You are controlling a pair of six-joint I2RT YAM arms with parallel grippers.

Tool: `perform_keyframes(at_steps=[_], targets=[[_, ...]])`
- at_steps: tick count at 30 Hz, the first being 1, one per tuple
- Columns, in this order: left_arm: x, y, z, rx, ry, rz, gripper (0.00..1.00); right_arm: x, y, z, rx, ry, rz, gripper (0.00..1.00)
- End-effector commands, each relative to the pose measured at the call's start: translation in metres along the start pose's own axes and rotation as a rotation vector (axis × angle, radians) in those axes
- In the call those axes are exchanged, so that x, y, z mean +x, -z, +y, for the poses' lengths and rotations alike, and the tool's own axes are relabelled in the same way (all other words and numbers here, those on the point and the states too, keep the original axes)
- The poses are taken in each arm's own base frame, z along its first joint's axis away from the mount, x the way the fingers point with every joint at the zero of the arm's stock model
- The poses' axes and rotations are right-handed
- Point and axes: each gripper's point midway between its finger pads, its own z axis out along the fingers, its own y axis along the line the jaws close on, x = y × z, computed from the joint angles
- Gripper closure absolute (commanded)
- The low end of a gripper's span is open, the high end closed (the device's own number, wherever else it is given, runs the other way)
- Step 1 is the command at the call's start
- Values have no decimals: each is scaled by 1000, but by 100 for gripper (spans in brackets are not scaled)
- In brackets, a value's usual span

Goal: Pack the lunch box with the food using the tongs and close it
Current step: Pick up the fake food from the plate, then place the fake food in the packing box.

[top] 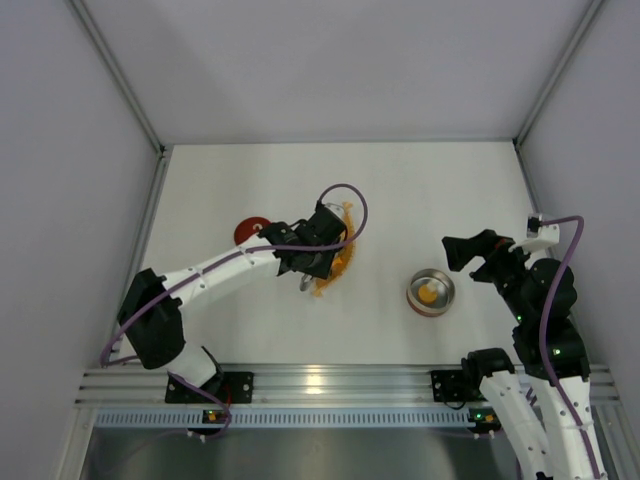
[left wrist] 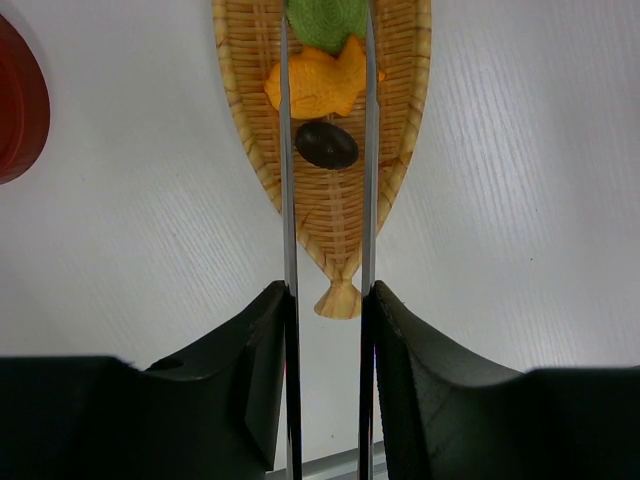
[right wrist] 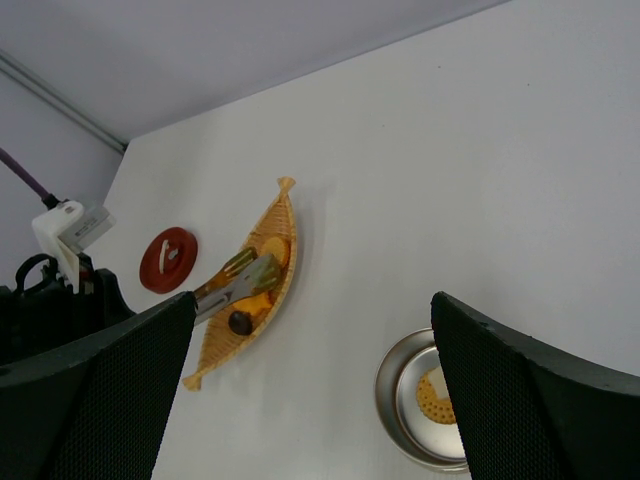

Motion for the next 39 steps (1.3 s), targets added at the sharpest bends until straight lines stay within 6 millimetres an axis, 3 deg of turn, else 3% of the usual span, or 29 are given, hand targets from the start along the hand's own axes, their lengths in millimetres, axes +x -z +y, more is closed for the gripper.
perform_keyframes(at_steps=[1,13,16,21,25,28,33,39], targets=[[-36,34,1,20,23,-128,63,-9,0,1,2,3,-30,0],[-53,51,-11,69,11,-162,64,-12,0,3,-5,2,-31,1],[-56,59,-31,95,-30,-170,64,-14,0,4,-7,3,-34,0],[-50,75,-92,146,-145,-184,63,-15,1,6,-10,1,-34,1],[-34,83,-144,226,-226,-177,63,-14,2,4,-6,4,-33,1],[-25,83,-171,260,-268,-168,62,-14,3,3,0,7,-34,0],[-13,76,-194,282,-305,-147,62,-13,4,2,5,8,-35,1],[-8,69,-194,266,-305,-135,62,-11,3,0,12,9,-32,1]])
